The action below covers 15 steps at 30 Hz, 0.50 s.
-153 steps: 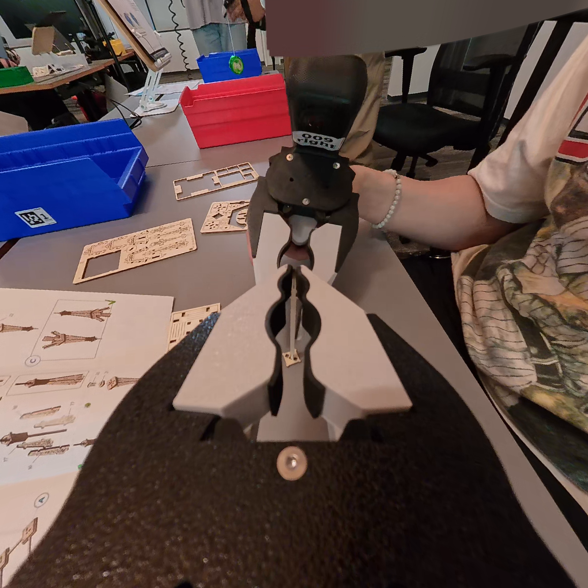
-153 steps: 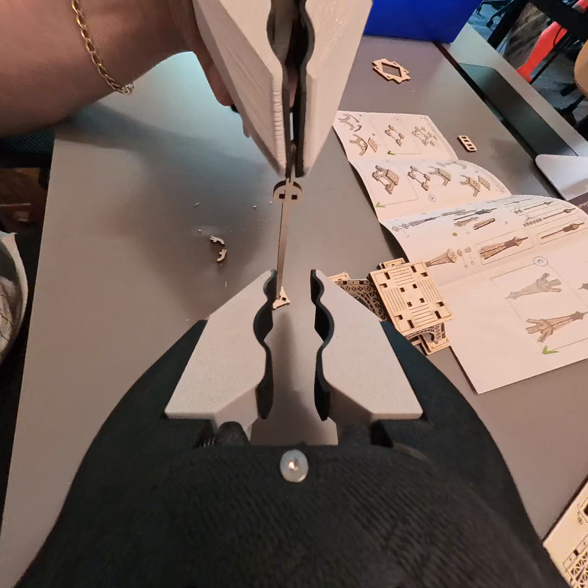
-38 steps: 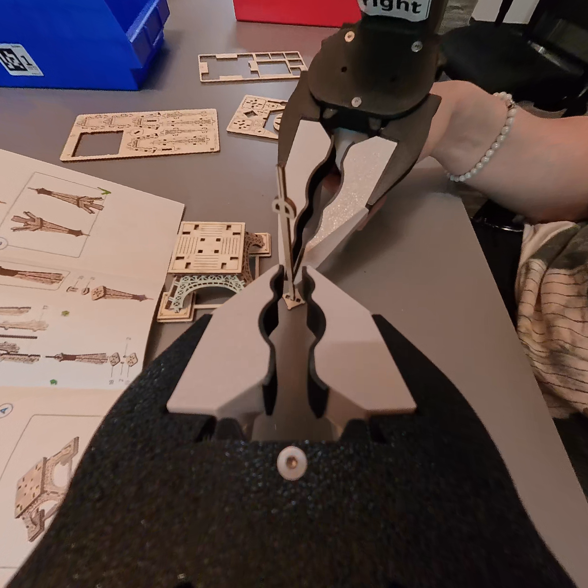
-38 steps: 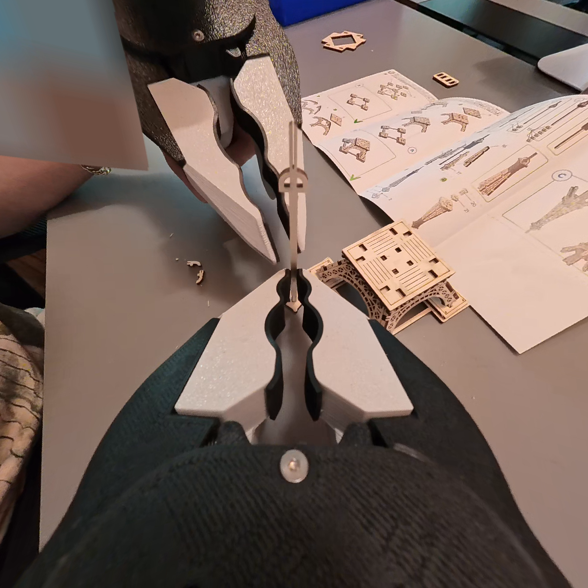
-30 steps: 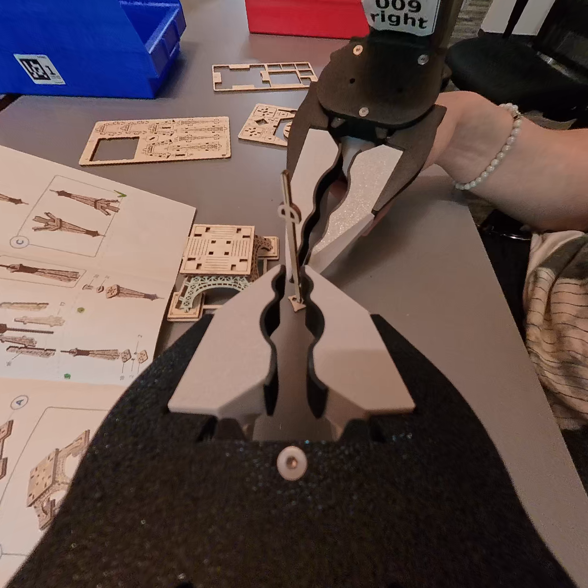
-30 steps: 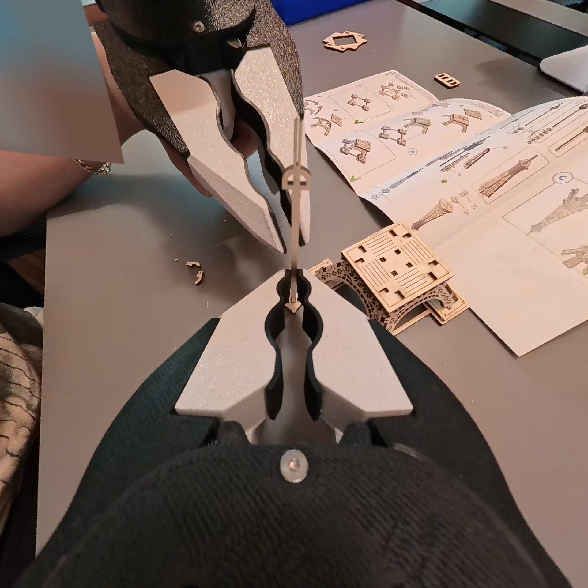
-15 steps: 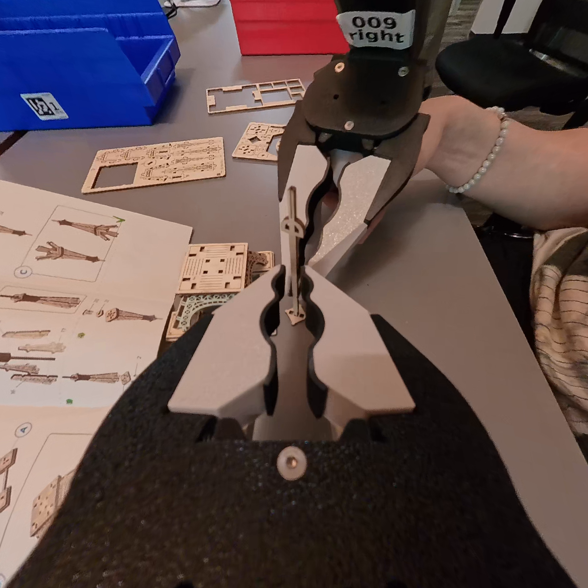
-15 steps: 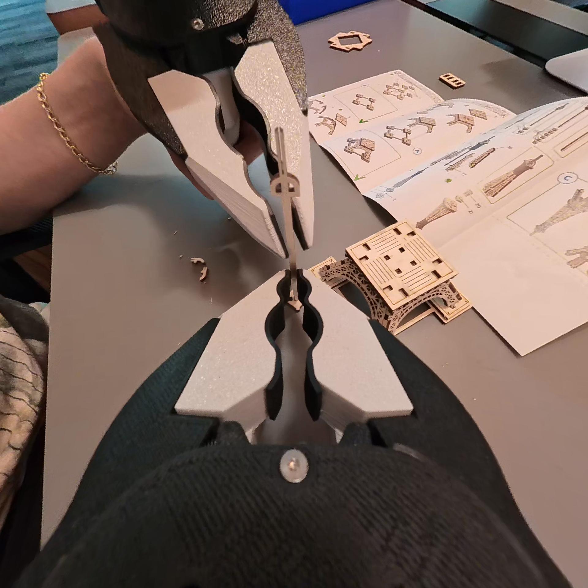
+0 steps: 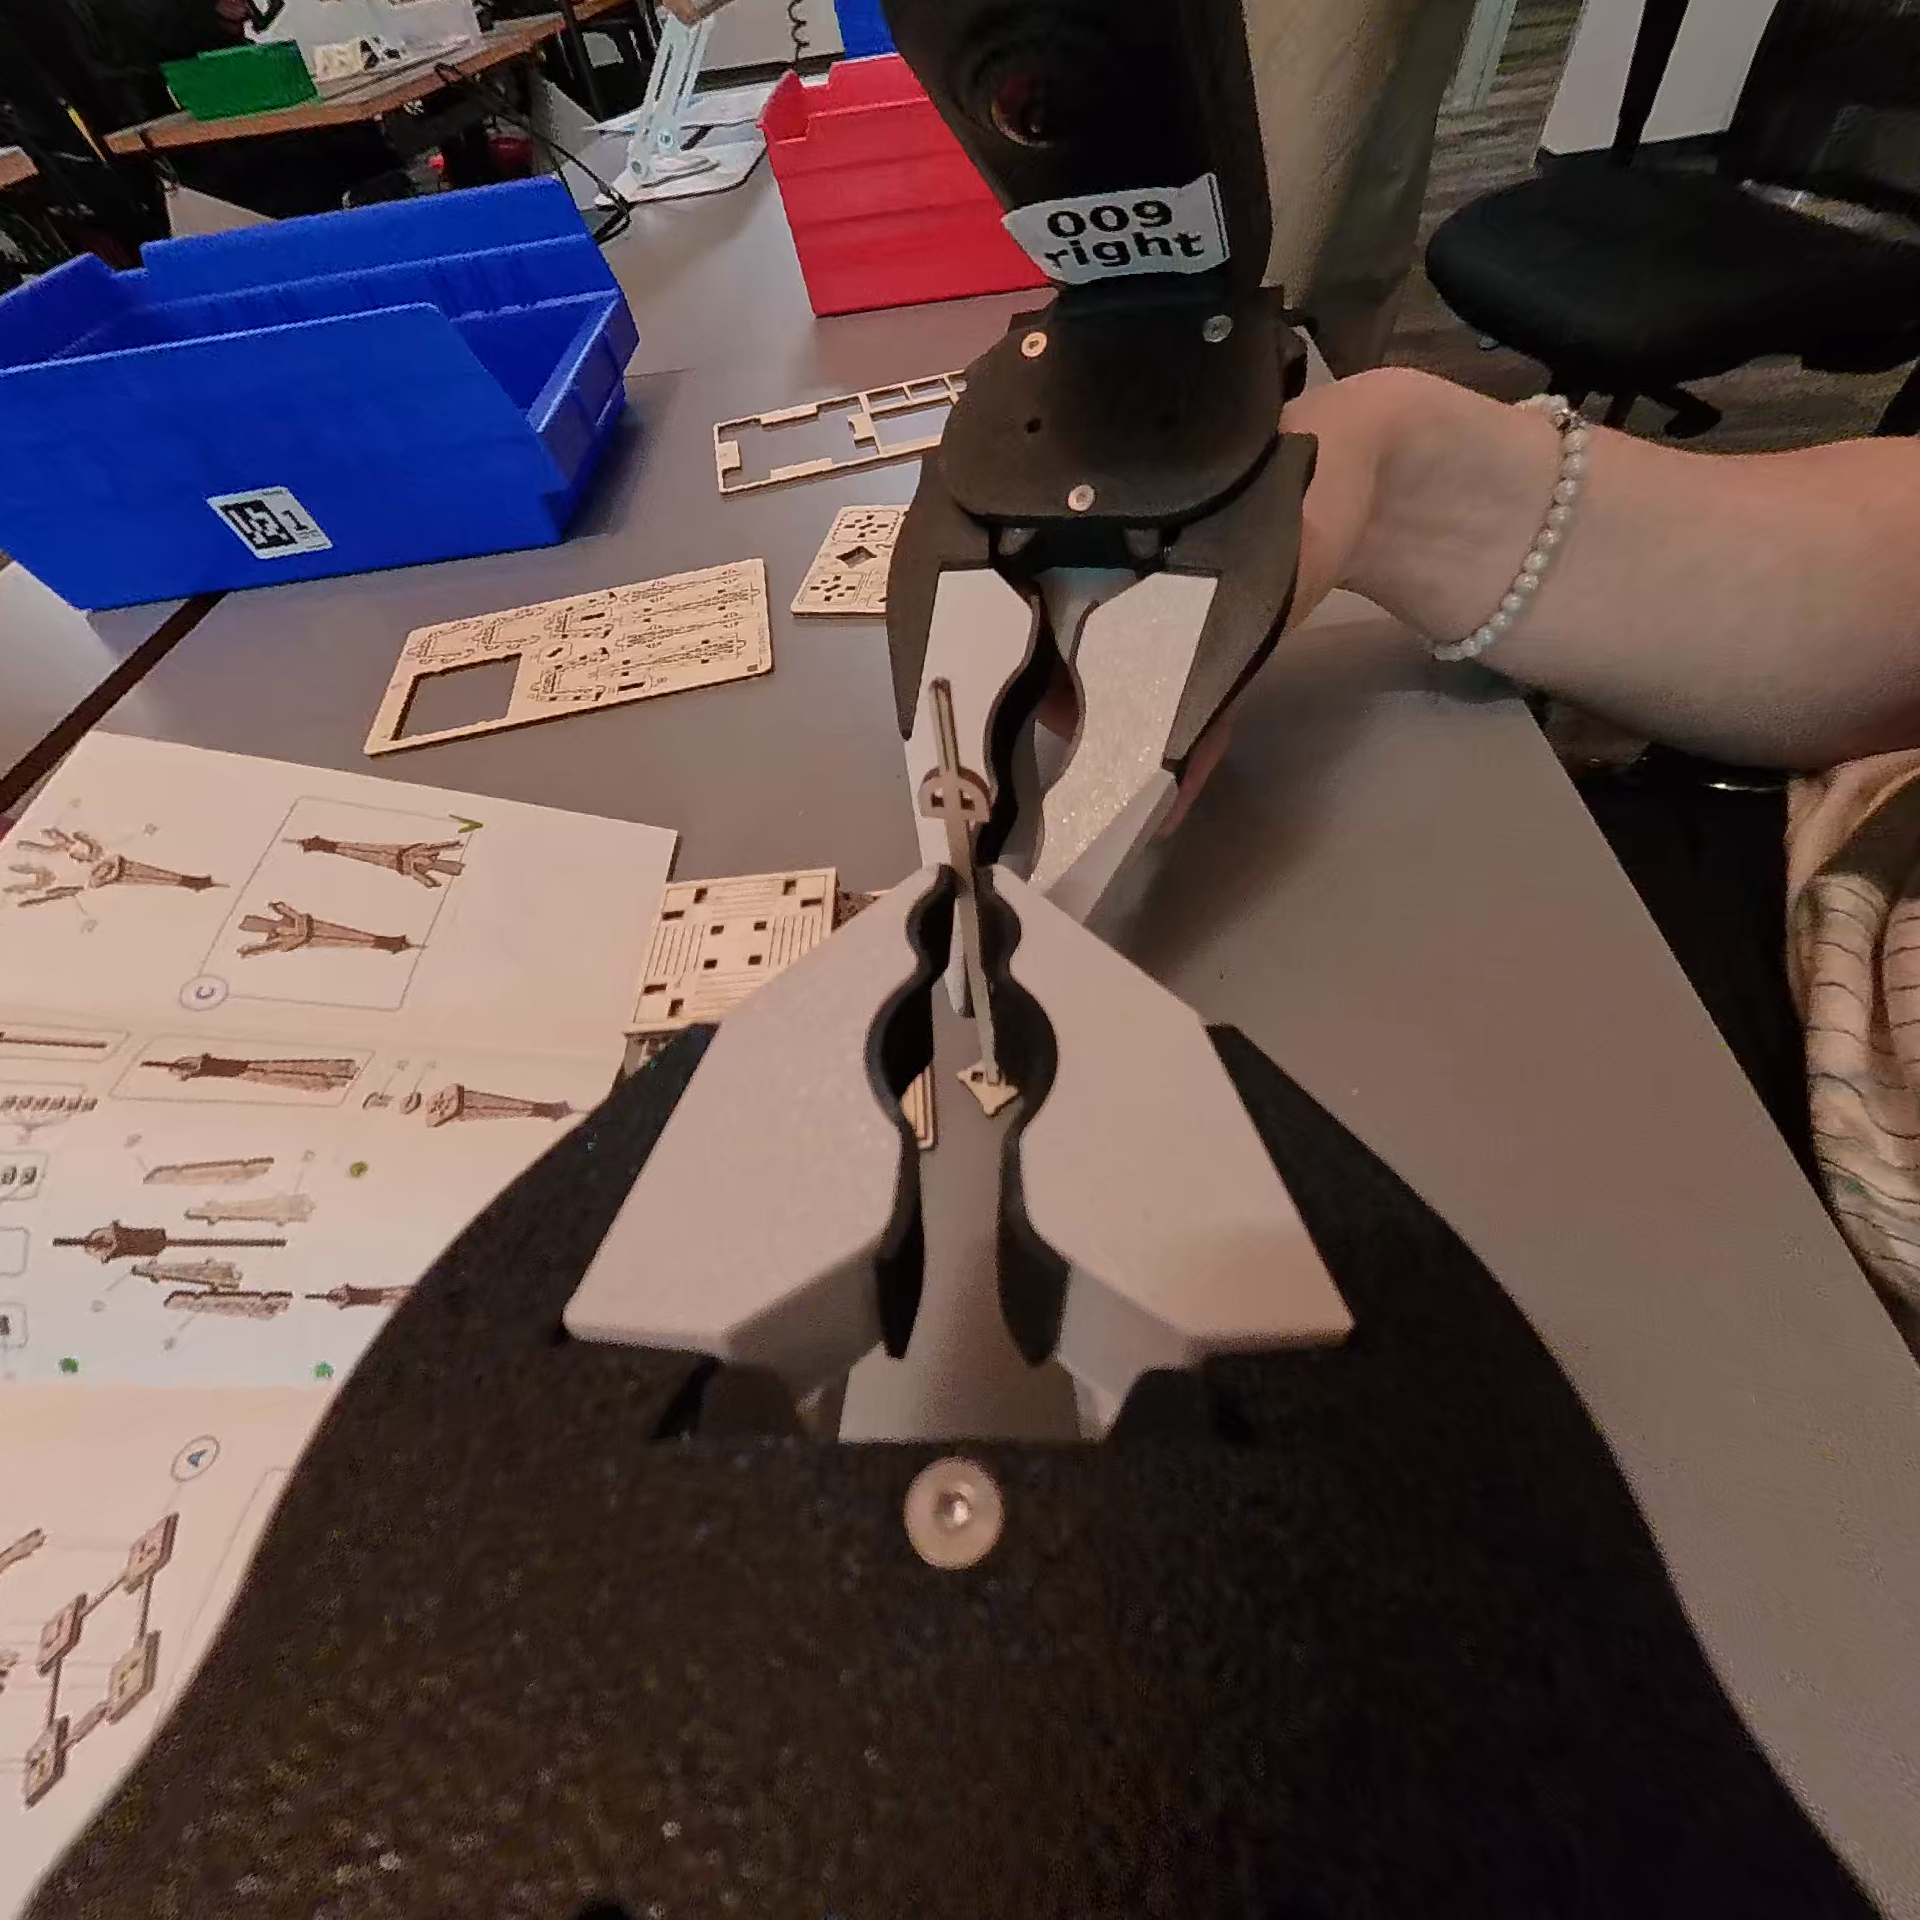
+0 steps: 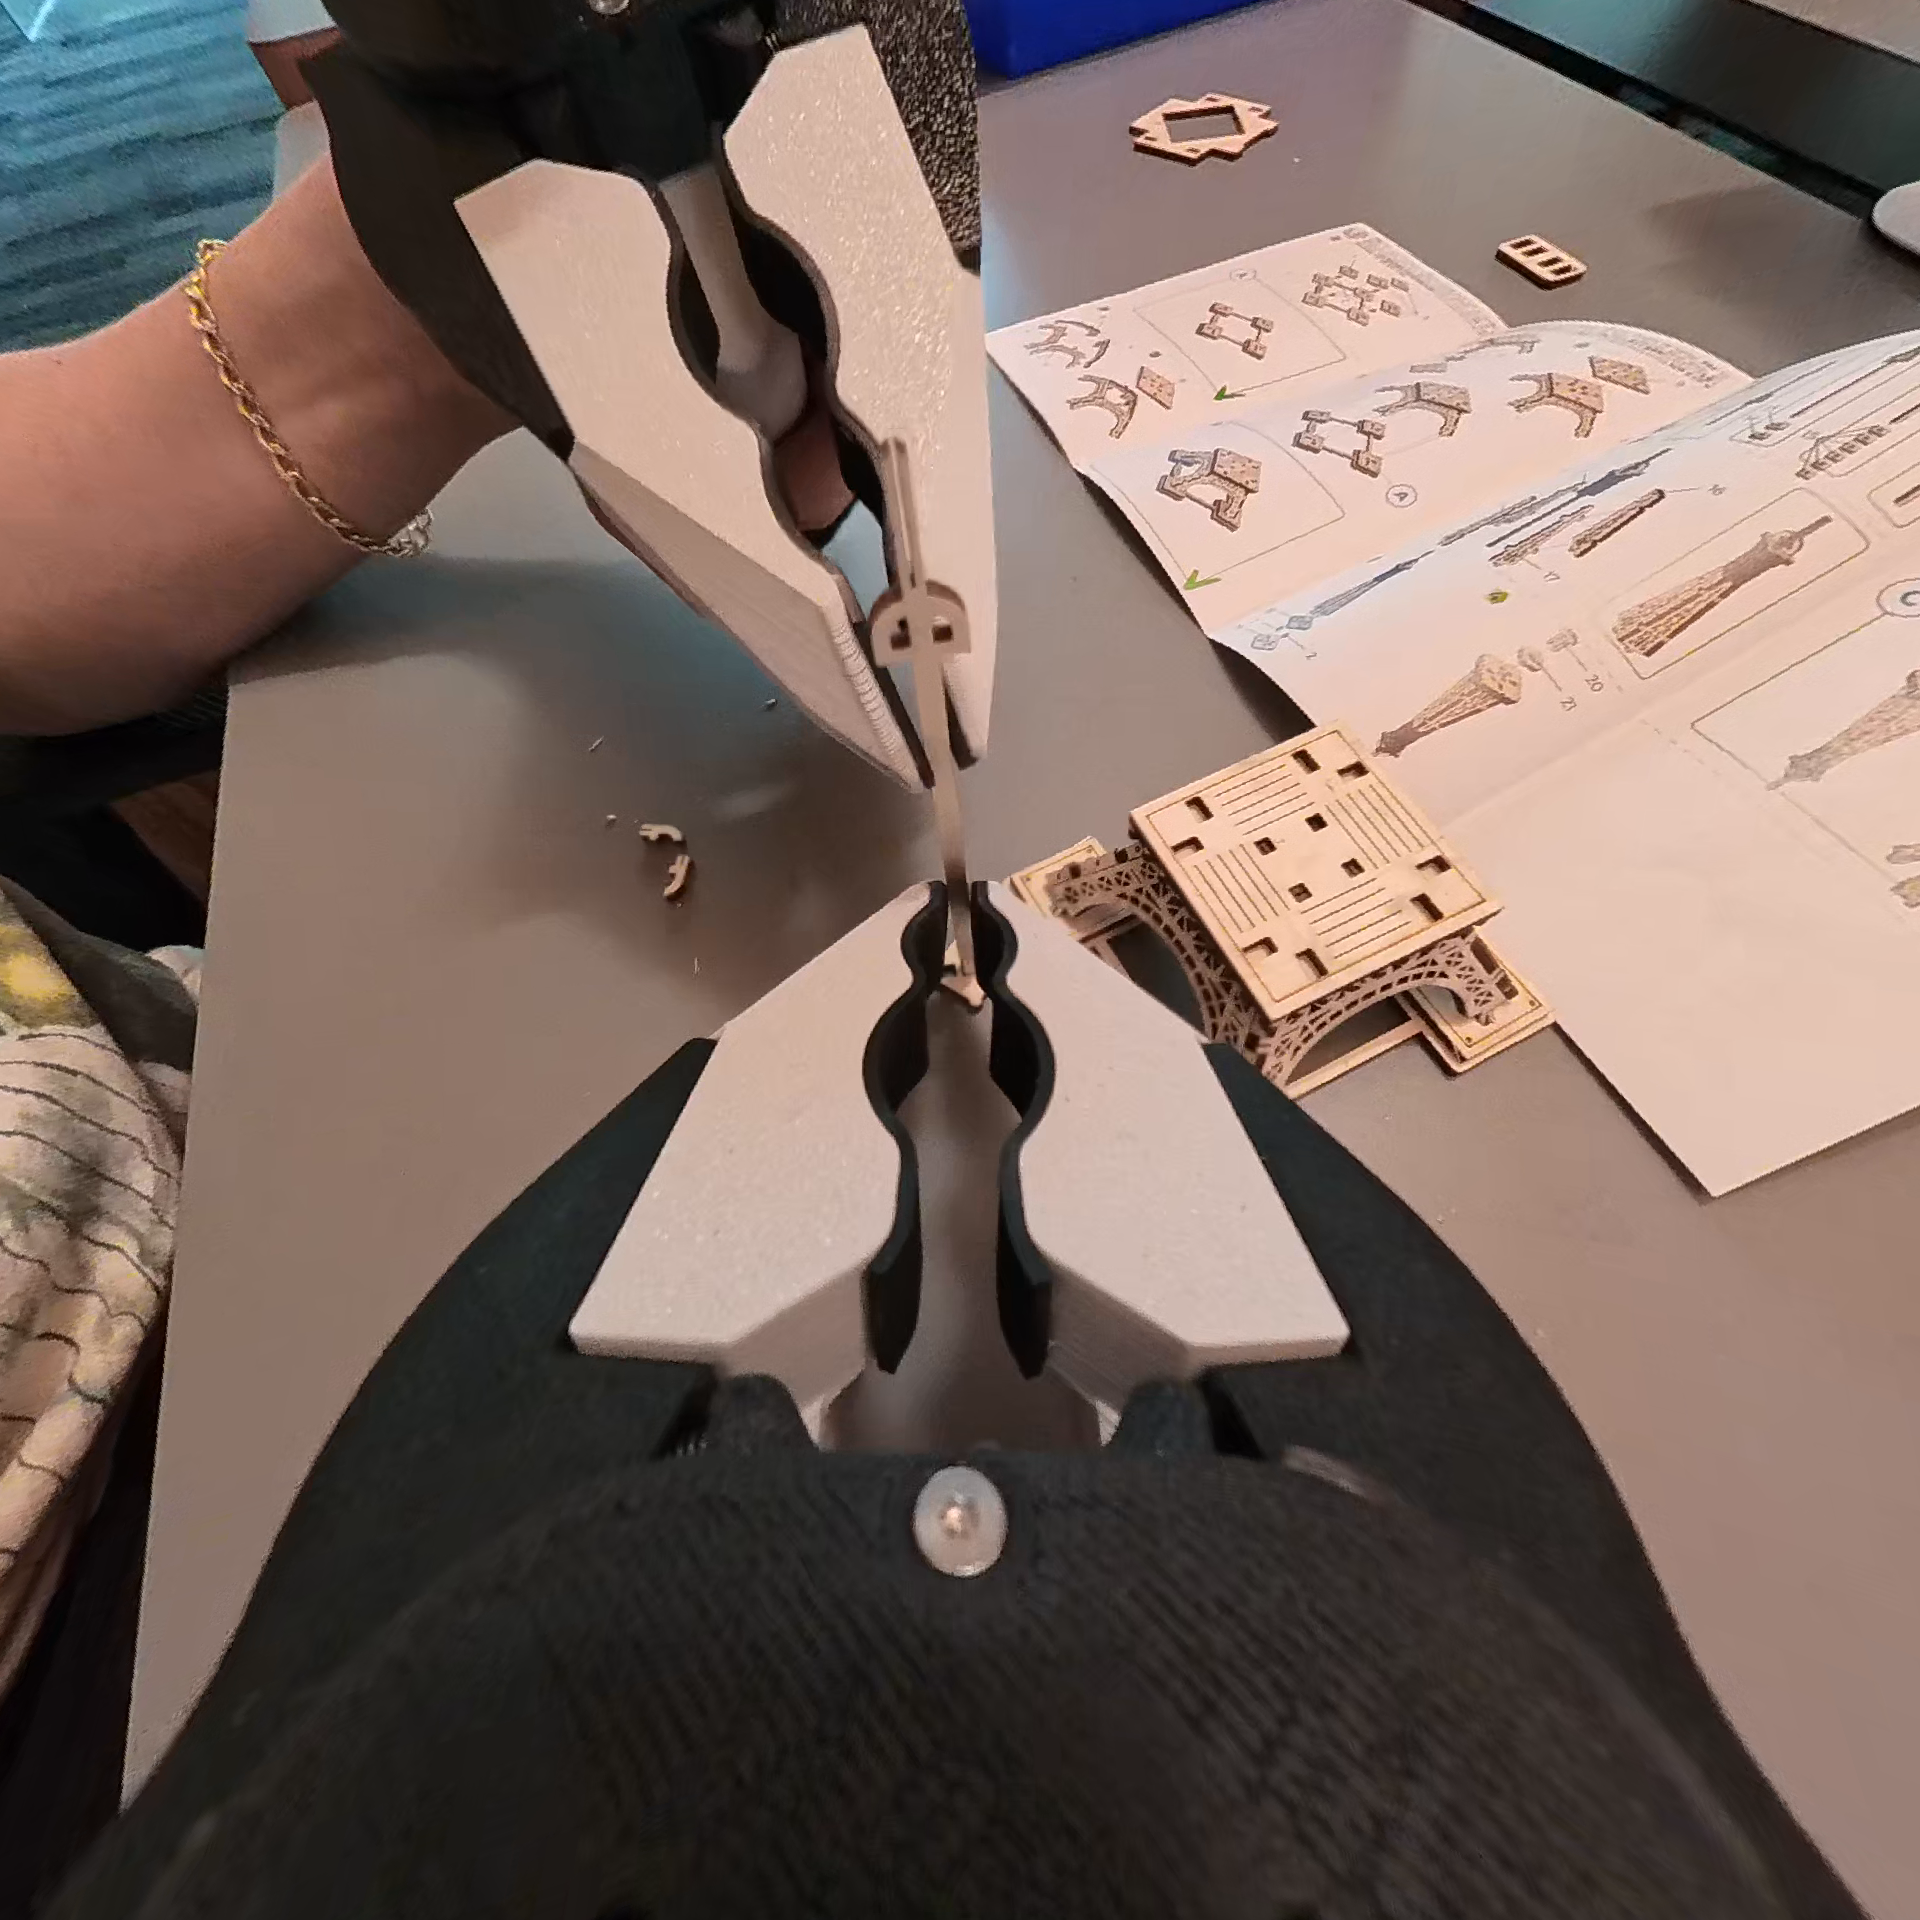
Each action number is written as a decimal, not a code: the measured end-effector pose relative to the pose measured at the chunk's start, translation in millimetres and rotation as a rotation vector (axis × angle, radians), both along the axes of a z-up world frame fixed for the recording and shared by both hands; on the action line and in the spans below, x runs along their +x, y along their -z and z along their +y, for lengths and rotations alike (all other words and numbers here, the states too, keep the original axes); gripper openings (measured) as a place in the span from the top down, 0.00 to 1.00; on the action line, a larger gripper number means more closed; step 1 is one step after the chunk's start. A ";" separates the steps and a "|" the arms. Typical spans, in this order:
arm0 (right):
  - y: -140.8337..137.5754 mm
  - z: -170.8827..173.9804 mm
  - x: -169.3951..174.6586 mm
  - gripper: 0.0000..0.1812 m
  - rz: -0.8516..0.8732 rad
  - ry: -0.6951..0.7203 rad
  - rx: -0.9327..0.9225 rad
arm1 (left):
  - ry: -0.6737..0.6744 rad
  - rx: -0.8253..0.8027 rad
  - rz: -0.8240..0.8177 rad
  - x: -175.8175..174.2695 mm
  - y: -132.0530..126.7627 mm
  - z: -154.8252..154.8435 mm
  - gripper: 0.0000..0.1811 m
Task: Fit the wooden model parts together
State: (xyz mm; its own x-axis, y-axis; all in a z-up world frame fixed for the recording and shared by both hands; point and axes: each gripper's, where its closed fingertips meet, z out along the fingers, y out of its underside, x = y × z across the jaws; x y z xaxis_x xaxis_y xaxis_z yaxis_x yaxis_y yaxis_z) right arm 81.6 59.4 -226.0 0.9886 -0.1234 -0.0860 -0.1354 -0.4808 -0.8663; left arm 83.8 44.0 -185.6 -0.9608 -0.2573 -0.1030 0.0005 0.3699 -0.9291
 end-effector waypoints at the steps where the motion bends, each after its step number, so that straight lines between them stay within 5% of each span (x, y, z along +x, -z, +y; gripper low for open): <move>1: 0.7 -1.2 0.5 0.98 -0.006 0.006 -0.006 | 0.006 0.006 -0.009 -1.1 0.1 -1.8 0.99; 7: 20.7 -15.2 2.3 0.84 -0.061 0.041 -0.143 | 0.019 -0.002 0.013 -3.3 0.5 -5.6 0.99; 15: 24.6 -11.0 1.5 0.81 -0.070 0.031 -0.169 | 0.018 -0.032 0.054 -1.5 0.4 -0.1 0.99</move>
